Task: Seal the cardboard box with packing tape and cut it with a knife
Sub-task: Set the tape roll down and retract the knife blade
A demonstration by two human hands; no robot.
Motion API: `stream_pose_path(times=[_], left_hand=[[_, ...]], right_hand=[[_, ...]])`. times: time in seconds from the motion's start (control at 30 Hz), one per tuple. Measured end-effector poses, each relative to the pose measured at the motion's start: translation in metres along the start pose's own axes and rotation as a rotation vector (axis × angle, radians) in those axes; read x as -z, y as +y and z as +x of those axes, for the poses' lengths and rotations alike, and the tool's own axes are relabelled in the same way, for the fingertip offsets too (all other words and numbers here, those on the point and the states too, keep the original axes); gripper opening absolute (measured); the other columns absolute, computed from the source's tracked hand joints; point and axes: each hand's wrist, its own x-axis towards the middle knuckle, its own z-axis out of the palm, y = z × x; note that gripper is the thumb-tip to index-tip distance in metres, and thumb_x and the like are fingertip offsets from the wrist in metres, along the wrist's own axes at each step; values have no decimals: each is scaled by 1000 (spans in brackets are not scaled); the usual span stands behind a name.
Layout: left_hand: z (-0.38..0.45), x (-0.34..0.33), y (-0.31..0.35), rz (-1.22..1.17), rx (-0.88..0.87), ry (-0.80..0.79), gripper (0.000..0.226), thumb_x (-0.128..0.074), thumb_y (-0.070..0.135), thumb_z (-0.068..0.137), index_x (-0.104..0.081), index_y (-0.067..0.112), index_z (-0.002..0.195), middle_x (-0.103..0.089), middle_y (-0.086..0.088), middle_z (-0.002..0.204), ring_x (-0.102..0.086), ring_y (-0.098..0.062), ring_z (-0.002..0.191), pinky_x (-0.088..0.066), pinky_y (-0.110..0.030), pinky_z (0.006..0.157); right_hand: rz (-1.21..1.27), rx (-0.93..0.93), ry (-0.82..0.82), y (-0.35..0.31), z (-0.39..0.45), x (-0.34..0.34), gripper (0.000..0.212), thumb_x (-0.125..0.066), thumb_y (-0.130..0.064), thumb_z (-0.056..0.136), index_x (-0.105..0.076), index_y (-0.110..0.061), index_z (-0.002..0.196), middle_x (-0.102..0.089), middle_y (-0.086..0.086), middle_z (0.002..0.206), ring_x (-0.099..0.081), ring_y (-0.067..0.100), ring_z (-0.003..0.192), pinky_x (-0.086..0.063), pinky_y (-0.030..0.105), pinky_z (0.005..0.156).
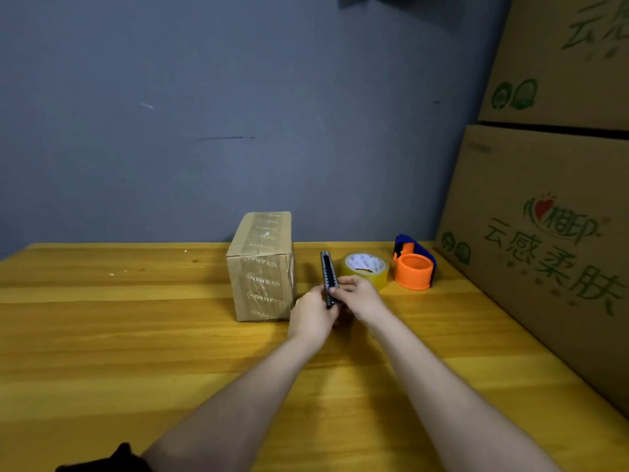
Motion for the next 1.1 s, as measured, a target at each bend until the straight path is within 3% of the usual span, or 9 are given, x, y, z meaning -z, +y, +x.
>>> stream_pose_path(times=[0.17,0.27,0.33,0.57,0.73,0.93,1.1], left_hand=[[15,-3,0,117,43,-11,40,-56,23,88,-55,15,127,-73,-12,103,-63,-31,107,-48,-36,85],[21,-5,2,162,82,-30,35,-54,21,89,-58,12,123,-70,-14,109,-61,-33,110,-47,-37,89],[25,-6,3,190,124,-43,31,-53,21,89,-61,10,117,-68,-16,113,-60,-35,110,-48,-38,88],[42,-12,13,225,216,-82,29,-41,10,94,-64,4,111,-65,-19,116,-61,-37,108,-49,-38,88],[52,-14,14,230,239,-90,25,-45,10,93,-65,4,108,-67,-18,114,-63,-35,103,-49,-36,81],[55,-18,19,340,253,-124,33,-36,5,95,-54,5,124,-46,-19,134,-55,-34,117,-44,-38,96],[57,-19,21,417,297,-195,41,-35,0,95,-44,3,135,-25,-23,147,-50,-32,124,-43,-37,99]], right_hand=[[-164,-40,81,5,19,-10,34,-71,-24,82,-65,-9,112,-71,10,103,-59,22,84,-45,32,73],[-297,-74,98,4,23,-12,34,-67,-33,84,-66,-15,112,-70,8,112,-63,26,101,-49,33,86],[-343,-95,96,3,25,-12,34,-65,-36,85,-66,-17,113,-69,6,113,-63,27,104,-47,31,84],[-297,-145,32,-2,36,-13,26,-49,-19,90,-67,-3,102,-67,15,106,-61,32,97,-41,31,73],[-238,-204,-23,-4,38,-8,29,-36,-15,93,-44,-13,66,-47,8,74,-44,25,83,-30,30,58],[-152,-217,-69,-3,40,-9,23,-34,-24,94,-53,-12,91,-53,14,98,-48,23,90,-34,29,75],[-205,-222,-121,-7,39,-14,34,-34,-27,94,-63,-10,102,-60,18,122,-56,30,107,-42,34,89]])
